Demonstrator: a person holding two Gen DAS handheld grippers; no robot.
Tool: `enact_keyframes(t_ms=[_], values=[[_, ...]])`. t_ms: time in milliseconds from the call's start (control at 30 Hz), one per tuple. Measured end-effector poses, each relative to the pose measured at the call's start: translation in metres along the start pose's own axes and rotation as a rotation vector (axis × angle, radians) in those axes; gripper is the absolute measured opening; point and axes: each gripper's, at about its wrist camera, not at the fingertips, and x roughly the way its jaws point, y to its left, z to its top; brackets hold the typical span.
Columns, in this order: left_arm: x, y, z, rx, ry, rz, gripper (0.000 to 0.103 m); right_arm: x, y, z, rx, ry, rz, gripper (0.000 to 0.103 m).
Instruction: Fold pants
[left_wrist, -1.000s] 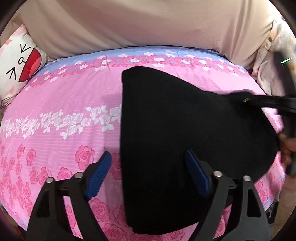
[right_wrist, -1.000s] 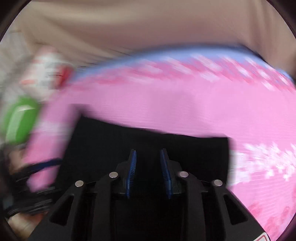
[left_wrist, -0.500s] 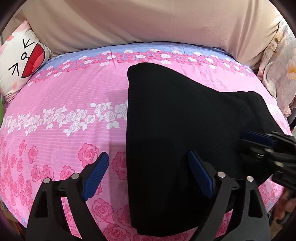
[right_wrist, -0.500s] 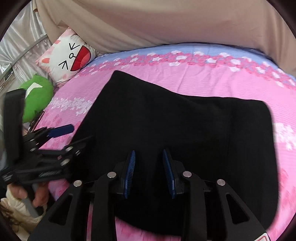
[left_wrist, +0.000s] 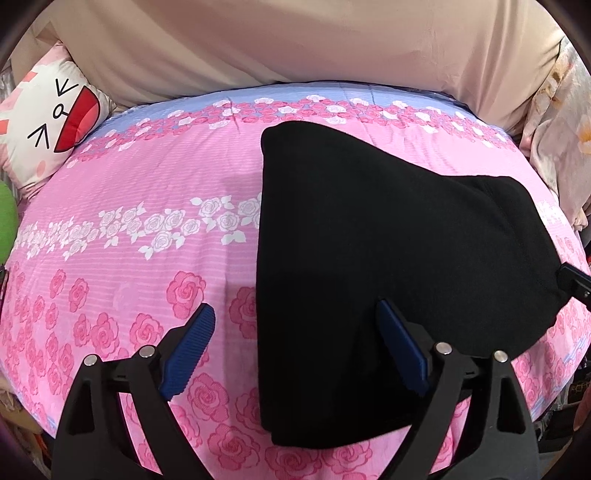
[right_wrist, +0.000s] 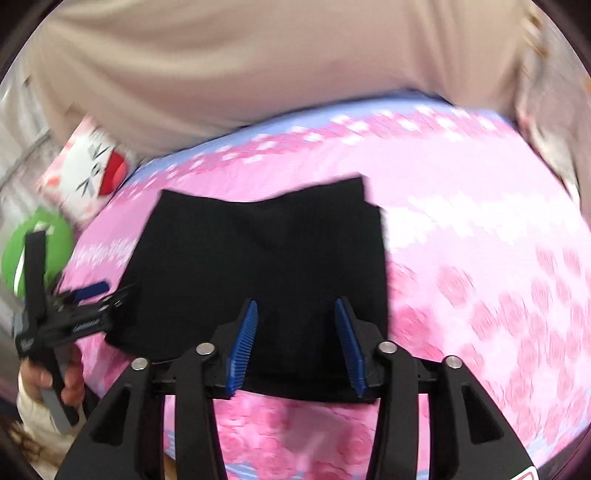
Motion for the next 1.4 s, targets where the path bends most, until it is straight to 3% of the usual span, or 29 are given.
enact_keyframes(t_ms=[100,300,333,433,533,600,633,667,733,800,833,900,967,1000,1033,1100,1167,1400], values=[[-0.001,0.000,-0.004,0.003,0.005,0.009,0.087,-0.001,-0.013,-0.004,0.059,-0.016,0.053,0.043],[0.003,0.020,-0.020,0.030,0.017,0.064,0.088,-0.032,-0.012,-0.008,0.072,-0.127,0.035,0.051],[0.004,0.027,-0.021,0.017,0.022,0.069,0.088,-0.028,-0.014,-0.007,0.067,-0.115,0.024,0.053],[0.006,0.035,-0.024,0.011,0.030,0.077,0.088,0.005,-0.024,-0.020,0.067,0.030,-0.024,0.055],[-0.006,0.040,-0.024,-0.008,0.021,0.055,0.083,-0.002,-0.028,-0.026,0.096,0.006,0.009,0.055],[-0.026,0.042,-0.021,-0.043,-0.008,-0.048,0.082,-0.016,-0.030,-0.021,0.115,-0.037,0.030,0.060],[-0.036,0.043,-0.018,-0.070,-0.037,-0.116,0.090,-0.019,-0.034,-0.017,0.129,-0.052,0.033,0.074],[-0.038,0.043,-0.017,-0.080,-0.045,-0.138,0.096,-0.019,-0.039,-0.015,0.140,-0.057,0.036,0.079],[-0.022,0.040,-0.014,-0.099,0.008,-0.178,0.097,-0.005,-0.050,-0.012,0.176,-0.001,0.042,0.083],[0.001,0.042,-0.017,-0.148,0.097,-0.239,0.096,0.014,-0.059,-0.013,0.222,0.080,0.099,0.083],[0.013,0.044,-0.021,-0.190,0.132,-0.296,0.098,0.024,-0.063,-0.017,0.258,0.112,0.148,0.088],[0.009,0.040,-0.022,-0.183,0.104,-0.326,0.089,0.023,-0.060,-0.019,0.248,0.092,0.201,0.087],[0.010,0.035,-0.021,-0.177,0.118,-0.392,0.069,0.030,-0.055,-0.021,0.257,0.096,0.265,0.083],[0.010,0.033,-0.019,-0.175,0.121,-0.392,0.063,0.031,-0.051,-0.021,0.237,0.094,0.254,0.072],[0.010,0.033,-0.017,-0.181,0.119,-0.407,0.047,0.033,-0.046,-0.020,0.210,0.095,0.245,0.056],[0.011,0.041,-0.014,-0.232,0.127,-0.441,0.033,0.038,-0.044,-0.020,0.229,0.092,0.282,0.043],[0.004,0.051,-0.010,-0.265,0.106,-0.464,0.020,0.028,-0.038,-0.018,0.215,0.071,0.275,0.038],[-0.071,0.039,0.007,-0.148,-0.024,-0.469,0.016,-0.040,0.006,0.000,0.088,-0.037,0.279,0.033]])
